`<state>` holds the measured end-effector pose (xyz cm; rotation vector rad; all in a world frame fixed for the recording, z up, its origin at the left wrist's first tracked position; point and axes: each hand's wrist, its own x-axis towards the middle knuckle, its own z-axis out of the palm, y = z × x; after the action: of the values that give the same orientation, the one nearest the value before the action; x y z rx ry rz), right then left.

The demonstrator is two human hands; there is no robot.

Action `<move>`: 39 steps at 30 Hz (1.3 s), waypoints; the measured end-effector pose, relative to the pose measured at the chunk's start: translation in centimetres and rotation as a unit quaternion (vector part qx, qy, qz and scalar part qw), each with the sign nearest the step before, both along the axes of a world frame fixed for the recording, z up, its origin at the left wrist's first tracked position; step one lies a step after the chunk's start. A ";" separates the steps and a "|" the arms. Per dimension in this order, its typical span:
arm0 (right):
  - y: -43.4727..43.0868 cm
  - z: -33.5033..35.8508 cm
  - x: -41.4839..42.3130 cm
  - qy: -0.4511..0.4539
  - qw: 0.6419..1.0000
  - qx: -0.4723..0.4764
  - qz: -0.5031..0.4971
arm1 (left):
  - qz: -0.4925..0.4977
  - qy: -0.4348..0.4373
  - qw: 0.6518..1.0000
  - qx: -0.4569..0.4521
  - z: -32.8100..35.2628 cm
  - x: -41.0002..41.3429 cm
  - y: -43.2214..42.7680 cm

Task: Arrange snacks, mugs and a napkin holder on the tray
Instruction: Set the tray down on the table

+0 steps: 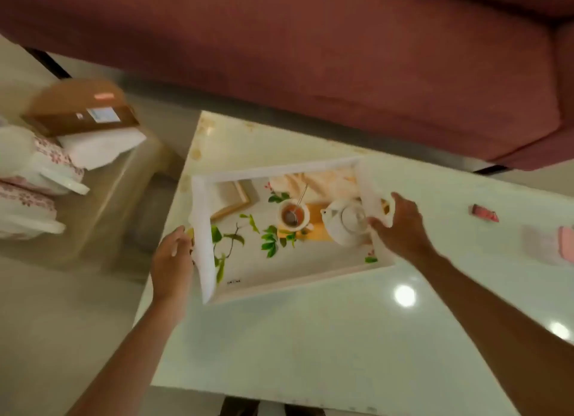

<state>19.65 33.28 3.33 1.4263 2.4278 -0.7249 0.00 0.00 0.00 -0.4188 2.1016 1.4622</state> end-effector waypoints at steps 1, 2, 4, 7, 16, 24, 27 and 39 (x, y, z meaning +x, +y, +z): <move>0.5 -0.9 -0.3 0.016 1.000 0.014 -0.017 | 0.022 -0.008 0.999 0.030 -0.1 -0.1 0.2; 0.9 -1.0 -0.7 0.022 0.999 0.025 -0.038 | 0.034 -0.028 0.998 0.045 0.2 -0.3 0.6; 1.5 -1.3 -1.2 0.052 0.995 0.020 -0.088 | 0.044 -0.045 0.996 0.063 0.6 -0.8 0.8; 1.9 -2.0 -1.3 0.088 0.985 -0.033 -0.147 | 0.064 -0.065 0.993 0.068 1.0 -1.1 0.8; 0.5 -2.0 1.9 0.117 0.958 -0.082 -0.250 | 0.045 -0.035 0.998 0.023 2.0 -3.2 2.1; -3.9 -3.0 7.7 0.164 0.921 -0.143 -0.323 | -0.020 -0.032 0.999 -0.002 2.5 -3.8 1.6; -4.6 -3.5 8.5 0.174 0.915 -0.147 -0.334 | -0.027 -0.037 0.999 -0.011 2.1 -3.7 1.4; -4.2 -3.9 7.2 0.169 0.926 -0.127 -0.314 | -0.013 -0.040 0.999 -0.008 0.9 -3.3 0.7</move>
<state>26.82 29.12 -0.56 2.1215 1.9531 -1.4694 -3.33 0.68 0.89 -0.4484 2.0482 1.3927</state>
